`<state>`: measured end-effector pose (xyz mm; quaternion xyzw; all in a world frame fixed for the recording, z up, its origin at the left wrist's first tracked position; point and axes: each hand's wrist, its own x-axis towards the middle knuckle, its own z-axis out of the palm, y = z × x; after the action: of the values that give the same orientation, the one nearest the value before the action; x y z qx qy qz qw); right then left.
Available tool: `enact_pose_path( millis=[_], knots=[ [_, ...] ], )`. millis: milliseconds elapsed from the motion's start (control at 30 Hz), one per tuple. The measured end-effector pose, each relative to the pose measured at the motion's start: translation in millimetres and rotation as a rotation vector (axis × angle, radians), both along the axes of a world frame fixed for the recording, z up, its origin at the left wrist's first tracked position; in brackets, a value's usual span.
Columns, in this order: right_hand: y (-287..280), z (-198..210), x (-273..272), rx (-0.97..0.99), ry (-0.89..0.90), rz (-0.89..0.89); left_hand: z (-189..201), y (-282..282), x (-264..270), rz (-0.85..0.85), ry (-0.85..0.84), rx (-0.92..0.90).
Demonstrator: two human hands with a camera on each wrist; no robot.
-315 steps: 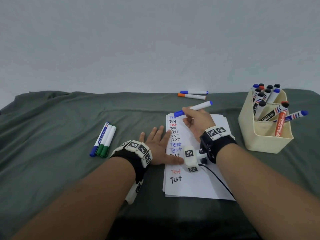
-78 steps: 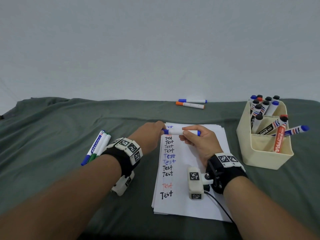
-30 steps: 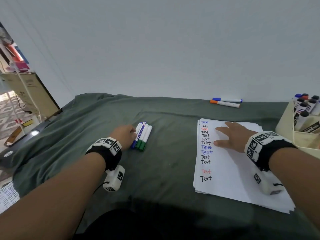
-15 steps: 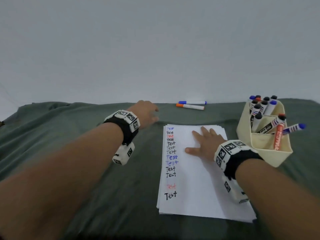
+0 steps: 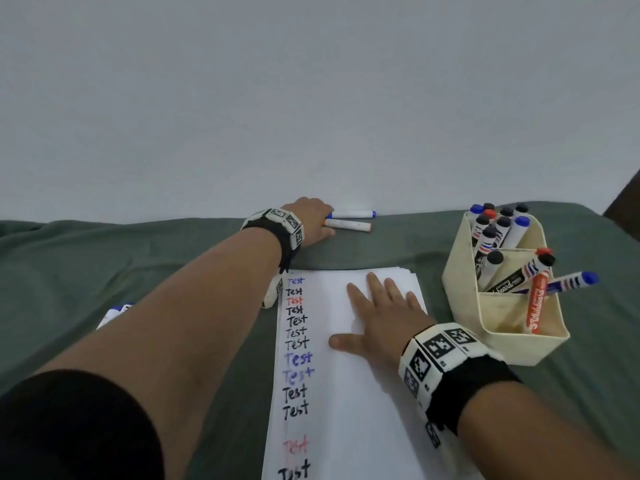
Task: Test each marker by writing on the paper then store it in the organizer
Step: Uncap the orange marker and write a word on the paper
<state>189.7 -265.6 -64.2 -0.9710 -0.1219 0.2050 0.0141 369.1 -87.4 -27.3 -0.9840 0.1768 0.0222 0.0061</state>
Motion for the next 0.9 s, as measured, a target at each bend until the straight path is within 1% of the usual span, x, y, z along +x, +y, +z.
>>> enact_pose_path(
  millis=[133, 300, 433, 533, 633, 800, 900],
  knots=[
    [1, 4, -1, 0.010, 0.018, -0.010, -10, -10, 17, 0.006, 0.018, 0.024],
    [2, 8, -3, 0.016, 0.030, -0.010, -17, -9, 21, 0.043, -0.018, 0.134],
    [2, 9, -3, 0.034, 0.033, -0.014, -17, -8, 17, 0.010, -0.003, 0.029],
    [1, 8, -2, 0.036, 0.032, -0.017, -12, -8, 7, -0.019, 0.041, 0.020],
    [1, 6, 0, 0.036, 0.031, -0.019, -6, -1, -8, -0.019, 0.050, 0.034],
    [2, 3, 1, 0.029, 0.010, -0.026, -1, 33, -39, -0.007, 0.066, 0.067],
    [3, 2, 1, 0.031, -0.003, -0.033, 3, 59, -59, -0.004, 0.074, 0.129]
  ],
)
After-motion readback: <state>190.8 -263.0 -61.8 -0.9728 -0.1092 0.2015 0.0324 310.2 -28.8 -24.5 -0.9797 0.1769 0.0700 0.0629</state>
